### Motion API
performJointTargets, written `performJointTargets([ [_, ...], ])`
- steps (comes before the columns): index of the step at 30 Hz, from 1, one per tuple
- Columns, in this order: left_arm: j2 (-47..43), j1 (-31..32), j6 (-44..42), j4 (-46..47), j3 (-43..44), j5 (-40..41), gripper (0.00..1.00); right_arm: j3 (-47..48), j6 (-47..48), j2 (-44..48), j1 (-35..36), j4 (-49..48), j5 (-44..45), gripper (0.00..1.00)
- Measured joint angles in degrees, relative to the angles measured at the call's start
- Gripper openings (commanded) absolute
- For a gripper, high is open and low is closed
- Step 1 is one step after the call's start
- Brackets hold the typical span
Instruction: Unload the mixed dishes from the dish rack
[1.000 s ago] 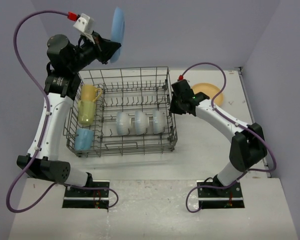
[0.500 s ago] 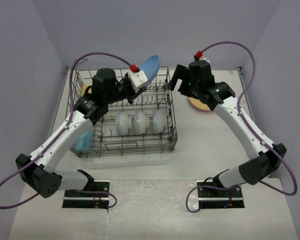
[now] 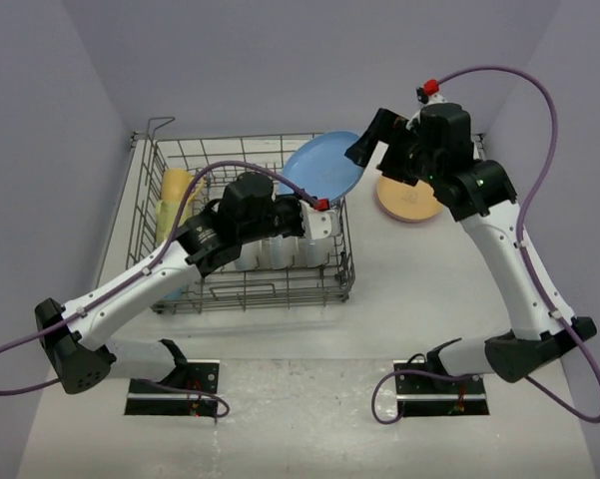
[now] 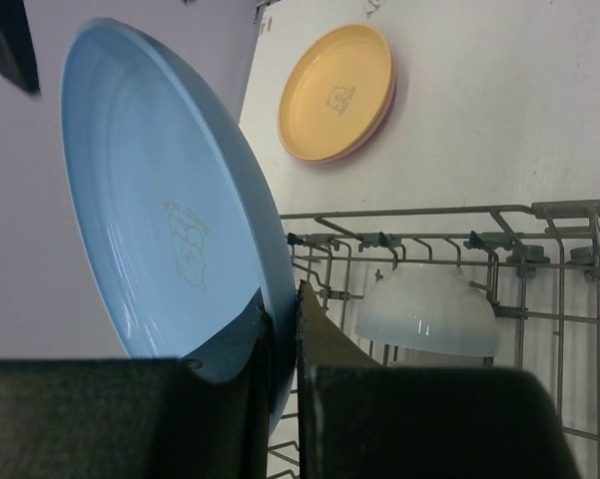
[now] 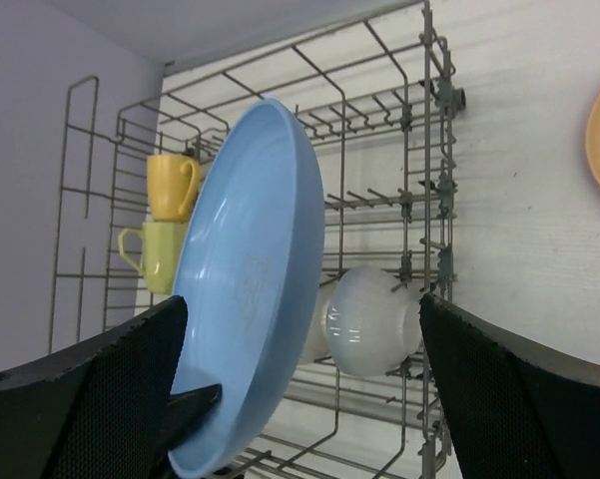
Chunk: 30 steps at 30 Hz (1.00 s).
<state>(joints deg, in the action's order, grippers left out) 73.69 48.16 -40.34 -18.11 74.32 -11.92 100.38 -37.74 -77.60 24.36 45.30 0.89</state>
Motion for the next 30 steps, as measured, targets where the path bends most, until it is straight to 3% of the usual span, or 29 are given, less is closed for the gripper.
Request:
performJointTargets([
  [3,0.1,2.4,-3.0,0.1,0.0,2.8,0.00,0.0,0.3,-3.5,0.0,1.3,-3.9,0.89],
  [4,0.3,3.1,-3.7,0.1,0.0,3.7,0.00,0.0,0.4,-4.5,0.0,1.6,-5.1,0.65],
  [6,0.8,3.8,-4.6,0.1,0.0,5.6,0.00,0.0,0.9,-6.3,0.0,2.5,-6.6,0.44],
  [7,1.2,4.0,-4.9,0.1,0.0,6.5,0.00,0.0,0.6,-6.9,0.0,2.8,-7.0,0.25],
  [9,1.9,4.1,-5.6,-0.2,0.0,7.8,0.00,-0.2,0.1,-7.2,0.1,2.8,-7.3,0.00],
  [10,2.3,4.3,-5.7,-0.6,0.0,8.0,0.17,-0.2,-1.5,-7.2,0.1,2.1,-6.7,0.00],
  [12,2.8,5.0,-6.0,-0.1,0.0,9.1,0.68,-0.3,-1.3,-7.0,-0.2,1.6,-6.2,0.00],
  [13,2.8,5.0,-5.6,0.1,0.0,10.1,1.00,-0.3,-0.9,-6.8,-0.3,1.8,-5.7,0.00],
  [17,2.7,4.3,-3.5,1.9,0.2,12.6,1.00,-1.9,-0.4,-5.7,-1.4,2.1,-5.0,0.00],
  [22,2.4,3.8,2.8,5.8,0.2,14.7,1.00,-11.0,-1.1,-1.8,-9.4,-1.0,-4.9,0.00],
  [30,1.9,-10.5,31.3,14.0,-1.2,16.5,1.00,-26.1,-5.6,1.4,-25.4,-10.3,-5.1,0.00],
])
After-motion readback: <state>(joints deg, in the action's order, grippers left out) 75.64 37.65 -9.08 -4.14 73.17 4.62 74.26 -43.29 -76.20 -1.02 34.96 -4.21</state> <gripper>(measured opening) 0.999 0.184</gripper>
